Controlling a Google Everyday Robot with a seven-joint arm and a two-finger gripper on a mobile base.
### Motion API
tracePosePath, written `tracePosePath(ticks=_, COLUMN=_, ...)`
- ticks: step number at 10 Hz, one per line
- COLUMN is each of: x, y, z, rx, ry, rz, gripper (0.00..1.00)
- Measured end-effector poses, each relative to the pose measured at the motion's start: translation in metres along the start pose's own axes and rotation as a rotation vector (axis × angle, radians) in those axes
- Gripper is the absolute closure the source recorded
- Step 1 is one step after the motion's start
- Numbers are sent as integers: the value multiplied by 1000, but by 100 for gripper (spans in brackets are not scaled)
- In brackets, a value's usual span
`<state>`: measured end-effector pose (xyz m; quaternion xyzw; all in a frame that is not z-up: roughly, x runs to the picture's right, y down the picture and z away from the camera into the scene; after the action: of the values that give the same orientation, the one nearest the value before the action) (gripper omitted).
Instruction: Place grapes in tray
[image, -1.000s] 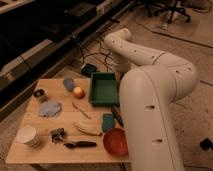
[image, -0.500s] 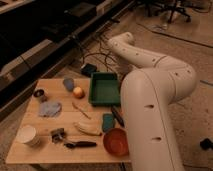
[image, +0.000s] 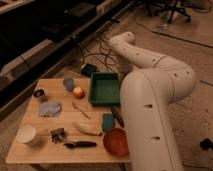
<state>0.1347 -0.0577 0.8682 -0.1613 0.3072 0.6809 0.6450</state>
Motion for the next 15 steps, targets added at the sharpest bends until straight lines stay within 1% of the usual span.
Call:
tracePosePath(ticks=1, x=-1, y=-1, z=-2, rx=-14, ry=-1, rz=6, gripper=20)
tracePosePath(ticks=2, x=-1, y=-3, z=0, rx=-17, ry=2, rz=6, gripper=20)
tracePosePath(ticks=15, x=0, y=-1, z=-1, rx=-17, ry=3, rz=1, gripper=20)
